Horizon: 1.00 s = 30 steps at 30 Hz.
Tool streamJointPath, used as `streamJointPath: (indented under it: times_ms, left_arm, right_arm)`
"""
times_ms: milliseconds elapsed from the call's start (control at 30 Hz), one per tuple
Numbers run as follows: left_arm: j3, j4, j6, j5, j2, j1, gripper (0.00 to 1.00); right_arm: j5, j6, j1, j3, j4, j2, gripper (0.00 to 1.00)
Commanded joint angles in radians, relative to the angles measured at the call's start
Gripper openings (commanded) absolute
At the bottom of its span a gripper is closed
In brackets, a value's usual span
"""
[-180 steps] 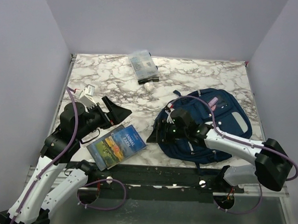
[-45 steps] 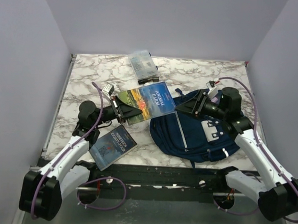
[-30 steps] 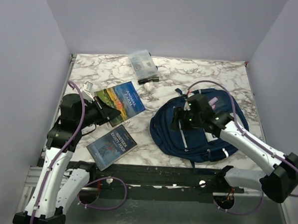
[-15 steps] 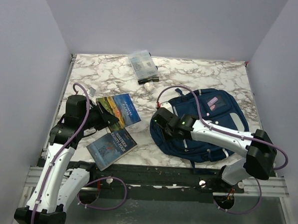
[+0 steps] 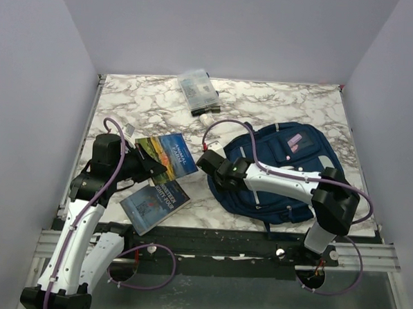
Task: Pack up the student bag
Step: Place the book in the student bag.
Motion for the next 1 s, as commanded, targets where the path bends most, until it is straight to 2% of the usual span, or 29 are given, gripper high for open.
streamJointPath:
  times_ms: [0,100,200,233,267,367,400,433,600,767,967]
  left_arm:
    - [-0.001,0.075,-0.022,0.057,-0.029,0.007,0.0]
    - [-0.005,0.075,-0.024,0.058,-0.034,0.007,0.0]
    - [-0.013,0.078,-0.028,0.063,-0.037,0.007,0.0]
    - [-0.015,0.079,-0.029,0.067,-0.037,0.007,0.0]
    - [-0.017,0.08,-0.031,0.071,-0.038,0.007,0.0]
    - [-0.018,0.082,-0.033,0.08,-0.038,0.007,0.0]
    - [-0.02,0.081,-0.034,0.081,-0.04,0.007,0.0]
    - [-0.022,0.081,-0.037,0.085,-0.041,0.007,0.0]
    - [-0.043,0.099,-0.056,0.128,-0.032,0.007,0.0]
    - [-0.066,0.164,-0.106,0.198,-0.011,0.007,0.0]
    - [-0.117,0.311,-0.225,0.32,0.003,-0.016,0.0]
  right_arm:
    - [0.028,-0.017,0.004,0.012,0.05,0.054,0.3]
    - [0.019,-0.018,0.004,-0.012,0.077,0.057,0.36]
    - [0.017,-0.024,0.004,-0.04,0.115,0.062,0.46]
    - [0.022,-0.025,0.004,-0.048,0.123,0.07,0.46]
    - [0.037,-0.022,0.003,-0.051,0.124,0.078,0.45]
    - [0.071,-0.017,0.004,-0.045,0.102,0.078,0.13]
    - [0.08,-0.014,0.003,-0.039,0.09,0.059,0.04]
    - [0.089,-0.009,0.004,-0.029,0.065,0.036,0.01]
    - [0.112,-0.013,-0.001,0.02,-0.042,-0.151,0.01]
    - [-0.063,-0.035,-0.08,0.004,-0.005,-0.309,0.01]
    - [-0.249,-0.033,-0.202,-0.013,0.045,-0.391,0.0]
